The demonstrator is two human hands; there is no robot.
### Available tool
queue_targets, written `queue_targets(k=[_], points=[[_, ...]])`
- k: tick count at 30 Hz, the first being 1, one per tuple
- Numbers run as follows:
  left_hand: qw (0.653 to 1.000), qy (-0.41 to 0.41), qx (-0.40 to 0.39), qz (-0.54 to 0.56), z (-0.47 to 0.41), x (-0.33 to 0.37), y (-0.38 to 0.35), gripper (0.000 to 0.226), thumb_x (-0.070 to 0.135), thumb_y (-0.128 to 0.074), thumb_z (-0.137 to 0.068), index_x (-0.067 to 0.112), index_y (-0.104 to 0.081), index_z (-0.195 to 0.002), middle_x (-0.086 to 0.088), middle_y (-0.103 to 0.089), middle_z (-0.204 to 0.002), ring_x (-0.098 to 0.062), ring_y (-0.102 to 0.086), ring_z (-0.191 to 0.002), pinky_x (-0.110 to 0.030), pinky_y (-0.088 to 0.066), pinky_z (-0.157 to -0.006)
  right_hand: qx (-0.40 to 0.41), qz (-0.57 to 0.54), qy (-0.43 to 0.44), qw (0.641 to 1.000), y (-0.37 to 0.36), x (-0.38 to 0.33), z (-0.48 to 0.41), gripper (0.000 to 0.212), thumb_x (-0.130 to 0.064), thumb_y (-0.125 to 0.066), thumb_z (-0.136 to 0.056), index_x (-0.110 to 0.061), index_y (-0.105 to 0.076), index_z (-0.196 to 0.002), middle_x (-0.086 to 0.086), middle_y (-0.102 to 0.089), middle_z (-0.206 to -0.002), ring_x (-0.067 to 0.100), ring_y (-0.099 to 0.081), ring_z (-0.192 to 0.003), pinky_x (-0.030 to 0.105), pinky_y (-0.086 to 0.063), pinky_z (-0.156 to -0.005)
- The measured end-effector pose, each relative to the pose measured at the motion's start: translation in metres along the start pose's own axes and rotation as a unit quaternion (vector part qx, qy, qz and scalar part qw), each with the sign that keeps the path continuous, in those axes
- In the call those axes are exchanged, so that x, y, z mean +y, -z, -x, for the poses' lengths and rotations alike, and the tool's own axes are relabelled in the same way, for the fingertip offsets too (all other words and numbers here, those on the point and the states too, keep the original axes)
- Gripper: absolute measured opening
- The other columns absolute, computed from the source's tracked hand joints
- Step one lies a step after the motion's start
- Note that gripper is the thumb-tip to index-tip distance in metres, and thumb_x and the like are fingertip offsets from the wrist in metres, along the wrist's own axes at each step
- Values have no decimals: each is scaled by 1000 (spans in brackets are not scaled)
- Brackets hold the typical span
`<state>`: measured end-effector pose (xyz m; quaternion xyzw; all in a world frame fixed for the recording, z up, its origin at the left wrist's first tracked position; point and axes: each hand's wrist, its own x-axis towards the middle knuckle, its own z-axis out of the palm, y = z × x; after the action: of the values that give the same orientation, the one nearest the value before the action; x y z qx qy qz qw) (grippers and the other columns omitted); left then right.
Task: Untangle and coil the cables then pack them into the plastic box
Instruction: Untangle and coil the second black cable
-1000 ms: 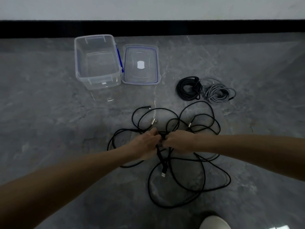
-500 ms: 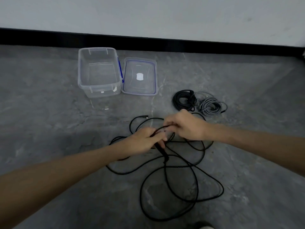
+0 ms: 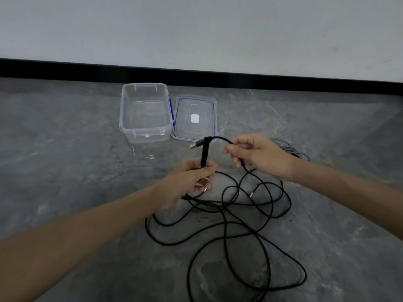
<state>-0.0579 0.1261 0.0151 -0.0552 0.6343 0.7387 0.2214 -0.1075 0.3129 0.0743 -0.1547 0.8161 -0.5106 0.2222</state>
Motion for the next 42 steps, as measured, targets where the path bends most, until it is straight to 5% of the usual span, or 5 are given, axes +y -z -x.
queue_targets(k=[11, 18, 23, 37, 42], points=[[950, -60, -110, -287, 13, 22, 20, 47, 60, -65, -74, 24, -66, -103, -2, -64, -94, -16, -60, -88, -29, -46, -91, 12, -70, -3, 998, 0, -9, 5, 23, -15, -46, -100, -1, -64, -98, 2, -57, -66, 11, -51, -57, 17, -45, -61], [950, -120, 35, -286, 10, 38, 16, 98, 67, -66, -61, 31, -32, -145, 13, -47, -137, 0, -47, -121, -15, -38, -94, 2, 16, -4, 1000, 6, -10, -1, 26, -17, -43, -102, -5, -66, -99, -5, -48, -57, 7, -42, -54, 18, -39, -59], [921, -163, 22, -353, 8, 52, 10, 62, 64, -59, -78, 27, -57, -127, 12, -65, -115, -5, -58, -111, -35, -47, -101, -83, 115, 40, 989, 4, -16, 0, 39, -14, -45, -102, -34, -67, -77, -2, -45, -58, 6, -37, -53, 15, -34, -54], [989, 38, -146, 12, 24, 54, -17, 37, 26, -39, -102, 5, -67, -93, -11, -74, -85, -17, -72, -80, -19, -53, -63, -109, 311, 141, 934, 19, -13, -18, 21, -11, -50, -98, 2, -63, -90, 8, -65, -76, 20, -60, -70, 22, -45, -65], [981, 6, -125, 146, 26, 64, -25, 36, 28, -44, -96, 10, -68, -77, -12, -73, -90, -24, -71, -90, -34, -55, -91, -110, 146, 139, 973, -14, 4, -8, 22, 5, -48, -89, -4, -65, -79, -2, -61, -65, 0, -60, -54, 14, -50, -62]])
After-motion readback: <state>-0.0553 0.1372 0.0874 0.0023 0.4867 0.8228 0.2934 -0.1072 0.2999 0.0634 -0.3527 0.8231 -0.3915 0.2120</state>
